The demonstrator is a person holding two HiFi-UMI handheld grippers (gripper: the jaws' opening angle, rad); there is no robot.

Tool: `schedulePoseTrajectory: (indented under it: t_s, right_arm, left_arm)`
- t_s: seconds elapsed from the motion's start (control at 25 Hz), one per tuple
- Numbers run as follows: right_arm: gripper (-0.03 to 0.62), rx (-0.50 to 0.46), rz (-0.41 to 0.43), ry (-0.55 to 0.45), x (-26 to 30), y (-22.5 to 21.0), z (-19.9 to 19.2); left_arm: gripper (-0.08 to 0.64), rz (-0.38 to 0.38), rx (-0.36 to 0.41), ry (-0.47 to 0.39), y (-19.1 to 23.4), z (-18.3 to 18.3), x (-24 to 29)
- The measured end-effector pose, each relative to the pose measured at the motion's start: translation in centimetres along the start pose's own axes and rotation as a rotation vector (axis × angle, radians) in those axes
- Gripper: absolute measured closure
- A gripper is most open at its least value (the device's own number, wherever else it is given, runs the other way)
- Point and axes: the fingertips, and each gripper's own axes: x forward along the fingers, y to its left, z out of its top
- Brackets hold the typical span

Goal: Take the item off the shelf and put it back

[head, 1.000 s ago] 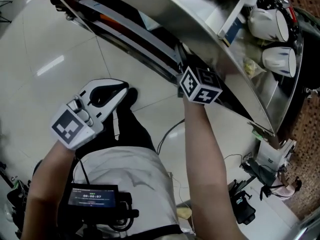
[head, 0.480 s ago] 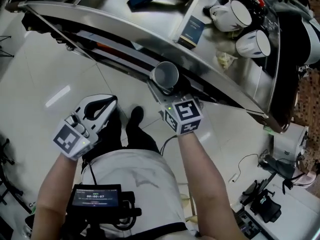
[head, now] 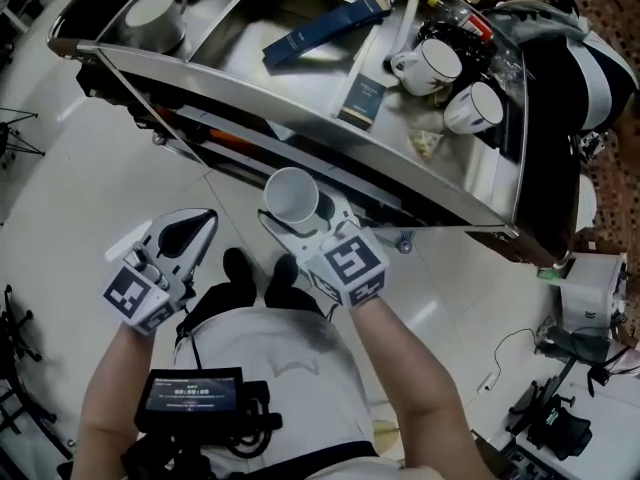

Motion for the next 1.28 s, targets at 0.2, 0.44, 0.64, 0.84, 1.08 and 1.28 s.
schedulePoseTrajectory:
  t_s: [0.2, 0.44, 0.64, 0.84, 1.08, 1.28]
  right_arm:
    - [0.301, -0.043, 0.065, -0.045, -0.7, 2.2, 4.1]
    - [0.301, -0.077, 0.174, -0.079, -1.7, 4.7, 9.0]
    - [0.301, -0.096, 0.227, -0.077, -2.6, 6.3, 11.5]
    - [0.301, -0.102, 0.21, -0.079, -2.7, 6.6, 12.1]
    - [0.301, -0.103, 0.187, -0.083, -2.5, 6.2, 12.3]
    - [0.301, -0.106, 0.187, -0.094, -2.5, 6.4, 12.7]
  left_arm:
    - [0.56, -0.032, 0.041, 0.009, -0.1, 3.4, -0.7]
    - [0.56, -0.079, 0.104, -0.03, -0.1, 8.7, -1.0]
    - [0.56, -0.13, 0.152, -0.004, -1.7, 10.3, -1.0]
    - [0.56, -0.166, 0.111, -0.044, -2.7, 11.3, -1.1]
    - [0.56, -0.17, 0.121, -0.071, -3.2, 11.8, -1.1]
    - [0.56, -0.157, 0.123, -0.07, -2.8, 11.7, -1.2]
